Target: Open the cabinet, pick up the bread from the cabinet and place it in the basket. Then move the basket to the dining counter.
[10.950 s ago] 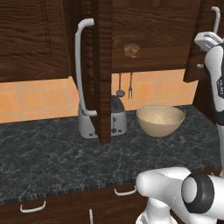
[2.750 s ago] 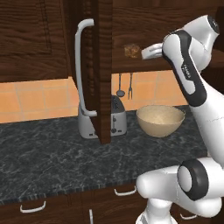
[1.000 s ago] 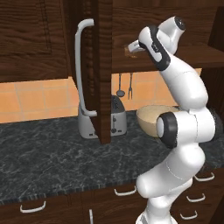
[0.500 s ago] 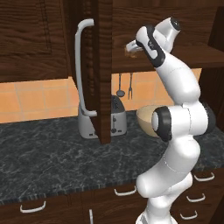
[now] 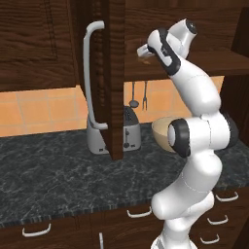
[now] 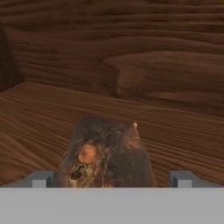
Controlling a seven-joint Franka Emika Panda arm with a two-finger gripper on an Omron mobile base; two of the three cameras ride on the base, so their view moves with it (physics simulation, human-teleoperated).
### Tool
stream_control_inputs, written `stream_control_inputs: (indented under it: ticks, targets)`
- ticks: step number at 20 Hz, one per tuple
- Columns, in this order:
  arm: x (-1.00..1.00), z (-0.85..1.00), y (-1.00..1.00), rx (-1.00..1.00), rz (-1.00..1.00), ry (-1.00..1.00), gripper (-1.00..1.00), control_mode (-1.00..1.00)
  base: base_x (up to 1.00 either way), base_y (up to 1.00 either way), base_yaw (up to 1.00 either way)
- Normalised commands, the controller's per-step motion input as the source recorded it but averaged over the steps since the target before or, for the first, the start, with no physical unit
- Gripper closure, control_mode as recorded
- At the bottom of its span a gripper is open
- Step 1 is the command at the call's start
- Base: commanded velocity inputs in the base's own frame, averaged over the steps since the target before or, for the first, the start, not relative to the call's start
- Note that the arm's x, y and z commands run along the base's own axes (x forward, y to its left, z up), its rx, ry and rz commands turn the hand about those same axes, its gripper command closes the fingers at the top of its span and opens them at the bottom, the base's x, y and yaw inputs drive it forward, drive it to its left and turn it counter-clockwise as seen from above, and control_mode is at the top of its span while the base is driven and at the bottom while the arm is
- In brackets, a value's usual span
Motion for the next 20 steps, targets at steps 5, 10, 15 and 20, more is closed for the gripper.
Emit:
stream_control_inputs:
  ticks: [5, 10, 15, 20]
  targets:
    - [0.14, -0.37, 0.03, 0.00, -0.06, -0.08, -1.00, -1.00, 0.00, 0.00, 0.00]
    - [0.06, -0.52, 0.03, 0.00, -0.07, -0.07, -1.00, -1.00, 0.00, 0.00, 0.00]
    - [0.12, -0.32, 0.09, 0.00, -0.06, -0.01, 1.00, -1.00, 0.00, 0.00, 0.00]
    - [-0.14, -0.02, -0.07, 0.03, -0.03, 0.00, 1.00, -1.00, 0.00, 0.00, 0.00]
